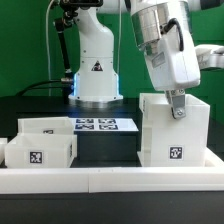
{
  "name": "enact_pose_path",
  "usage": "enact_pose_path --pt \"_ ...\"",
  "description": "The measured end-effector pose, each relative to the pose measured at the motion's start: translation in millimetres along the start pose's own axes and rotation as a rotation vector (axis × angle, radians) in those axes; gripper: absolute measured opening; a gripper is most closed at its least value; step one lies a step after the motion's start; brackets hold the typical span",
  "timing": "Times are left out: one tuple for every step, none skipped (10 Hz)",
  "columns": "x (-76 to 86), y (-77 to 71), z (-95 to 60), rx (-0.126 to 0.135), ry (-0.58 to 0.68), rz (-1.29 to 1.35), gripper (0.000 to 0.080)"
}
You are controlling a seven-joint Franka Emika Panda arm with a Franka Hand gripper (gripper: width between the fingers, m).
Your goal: Assemble drawer
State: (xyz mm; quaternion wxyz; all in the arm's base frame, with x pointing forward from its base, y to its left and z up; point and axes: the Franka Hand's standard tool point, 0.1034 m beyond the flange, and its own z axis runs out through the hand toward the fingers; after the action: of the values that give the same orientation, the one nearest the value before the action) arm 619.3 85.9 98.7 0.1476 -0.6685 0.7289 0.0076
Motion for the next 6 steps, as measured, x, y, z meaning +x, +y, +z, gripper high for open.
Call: enact_pose_path --pt "0.4 -1.8 0.1 -0.003 -0.002 0.000 0.0046" --pt "-0.7 -4.7 0.7 -0.009 -0.007 0.001 0.0046" --pt "-4.5 -7.8 2.0 -0.019 -0.015 -0.002 0.0046" --pt "-4.9 -10.9 3.1 -0.016 -0.016 -0.003 0.0046" --pt "-6.1 -14.9 4.1 -0.012 -0.016 -0.007 0.0046" --pt "-9.6 -19.6 5.7 -0.008 -0.017 -0.015 0.0046"
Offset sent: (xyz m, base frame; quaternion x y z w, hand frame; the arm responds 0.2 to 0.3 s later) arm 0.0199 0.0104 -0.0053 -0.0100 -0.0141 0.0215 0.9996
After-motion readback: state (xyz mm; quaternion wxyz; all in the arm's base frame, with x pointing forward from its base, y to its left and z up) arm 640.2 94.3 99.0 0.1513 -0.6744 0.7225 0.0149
